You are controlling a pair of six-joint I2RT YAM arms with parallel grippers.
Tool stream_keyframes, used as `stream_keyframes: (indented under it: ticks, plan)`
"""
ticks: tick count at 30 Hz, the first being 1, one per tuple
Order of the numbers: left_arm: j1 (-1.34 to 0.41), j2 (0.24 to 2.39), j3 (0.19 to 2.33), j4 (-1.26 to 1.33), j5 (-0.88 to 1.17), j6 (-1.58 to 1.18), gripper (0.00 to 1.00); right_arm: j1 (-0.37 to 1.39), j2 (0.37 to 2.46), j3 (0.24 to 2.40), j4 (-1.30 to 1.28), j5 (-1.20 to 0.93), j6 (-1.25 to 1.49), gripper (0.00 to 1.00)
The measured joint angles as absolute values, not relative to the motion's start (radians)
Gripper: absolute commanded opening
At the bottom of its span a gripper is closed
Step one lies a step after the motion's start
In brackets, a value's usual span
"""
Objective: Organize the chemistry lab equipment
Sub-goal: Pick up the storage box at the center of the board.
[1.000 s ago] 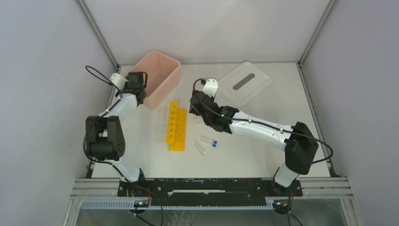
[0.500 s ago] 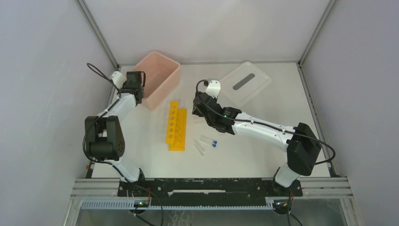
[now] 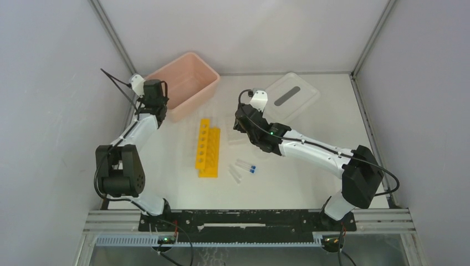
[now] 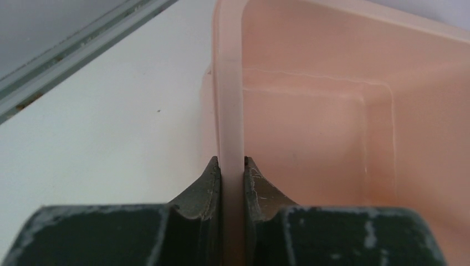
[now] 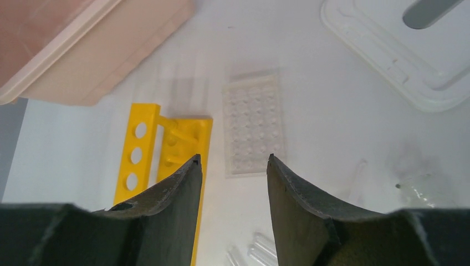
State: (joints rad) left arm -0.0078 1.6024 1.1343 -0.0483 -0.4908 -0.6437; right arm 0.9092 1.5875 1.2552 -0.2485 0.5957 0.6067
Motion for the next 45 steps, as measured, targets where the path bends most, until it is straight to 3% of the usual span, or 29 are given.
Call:
stream_keyframes:
  ticks: [11,20,31,45]
  plan:
    - [-0.008,1.519,1.114,0.073,-0.456,-0.618,0.00,0.845,1.522,1.192,-0.228,0.611,0.576,0.54]
    - [-0.009,1.508,1.136,0.121,-0.258,-0.607,0.00,0.741,1.353,1.123,-0.224,0.671,0.583,0.54]
    - [-0.139,1.587,1.351,0.107,0.002,-0.458,0.00,0.707,1.179,1.087,-0.228,0.752,0.586,0.54]
    - [-0.375,1.818,1.674,-0.109,0.085,-0.300,0.00,0.659,1.008,1.052,-0.255,0.863,0.581,0.54]
